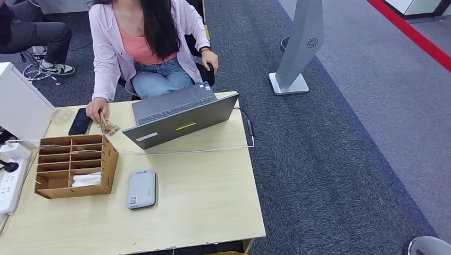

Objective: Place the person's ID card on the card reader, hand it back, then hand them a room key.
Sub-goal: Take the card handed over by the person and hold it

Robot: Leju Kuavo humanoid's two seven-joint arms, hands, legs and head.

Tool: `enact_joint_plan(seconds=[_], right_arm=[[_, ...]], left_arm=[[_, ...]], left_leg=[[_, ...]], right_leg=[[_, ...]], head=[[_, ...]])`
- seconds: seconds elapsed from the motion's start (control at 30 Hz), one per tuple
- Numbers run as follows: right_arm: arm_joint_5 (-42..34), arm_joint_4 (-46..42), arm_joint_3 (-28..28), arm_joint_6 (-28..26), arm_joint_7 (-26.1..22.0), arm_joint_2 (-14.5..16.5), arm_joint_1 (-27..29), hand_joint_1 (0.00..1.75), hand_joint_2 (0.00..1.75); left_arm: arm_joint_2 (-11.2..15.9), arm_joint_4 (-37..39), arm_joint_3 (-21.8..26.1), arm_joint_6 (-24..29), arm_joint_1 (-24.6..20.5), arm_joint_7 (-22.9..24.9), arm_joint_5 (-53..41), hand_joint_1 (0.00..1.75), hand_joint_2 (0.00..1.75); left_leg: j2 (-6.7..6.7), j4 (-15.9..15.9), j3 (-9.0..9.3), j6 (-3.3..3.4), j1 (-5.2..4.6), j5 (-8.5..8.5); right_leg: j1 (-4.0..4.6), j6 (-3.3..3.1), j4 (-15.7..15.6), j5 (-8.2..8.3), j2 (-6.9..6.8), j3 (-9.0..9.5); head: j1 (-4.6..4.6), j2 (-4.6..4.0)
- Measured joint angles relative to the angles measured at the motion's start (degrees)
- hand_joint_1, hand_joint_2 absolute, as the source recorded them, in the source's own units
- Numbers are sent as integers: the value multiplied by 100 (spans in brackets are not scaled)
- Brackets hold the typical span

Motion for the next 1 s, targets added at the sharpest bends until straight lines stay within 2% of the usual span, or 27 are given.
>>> enact_joint_plan(seconds=[0.13,0.23,0.4,0.47,0.6,0.73,0.93,1.0], right_arm=[[58,-2,0,59,-11,40,-23,0,0],[94,0,0,67,-11,56,-7,0,0],[236,-1,1,150,-2,71,-12,0,0],[372,-1,16,236,26,71,-17,0,0],[647,-2,96,382,40,71,-54,0,0],[694,-2,175,405,40,71,-68,0,0],[716,-2,188,407,39,71,-73,0,0],[787,-2,207,440,31,71,-74,0,0]], left_arm=[[-213,-502,-173,-209,74,-228,-96,0,175],[-262,-629,-139,-494,35,-296,-210,0,175],[-321,-1179,-287,-355,195,-175,-18,0,175],[-331,-1475,-334,-622,187,-142,-290,0,175],[-283,-1913,-143,-1176,-238,-187,-1473,0,175],[-235,-2156,43,-1217,-596,-190,-1739,0,175],[-230,-2290,152,-1203,-715,-204,-1818,0,175],[-209,-2349,156,-974,-774,-264,-2139,0,175]], left_leg=[[-6,-3,-1,-2,1,10],[-6,-3,-4,-4,1,21],[12,-2,-1,-5,5,23],[2,-2,-4,-4,3,24],[-6,-3,-9,-10,4,34],[2,-4,-9,-14,5,41],[0,-4,-11,-13,4,41],[0,-3,-10,-13,5,42]], right_leg=[[0,-5,0,8,-5,9],[0,-7,1,15,-4,11],[3,-12,2,20,11,3],[3,-11,2,19,1,-3],[3,-13,2,25,-5,3],[3,-23,3,35,2,4],[3,-22,3,34,1,0],[3,-22,3,35,1,-7]], head=[[3,0],[2,0],[0,0],[2,0],[1,0],[-5,0],[-6,0],[-4,0]])
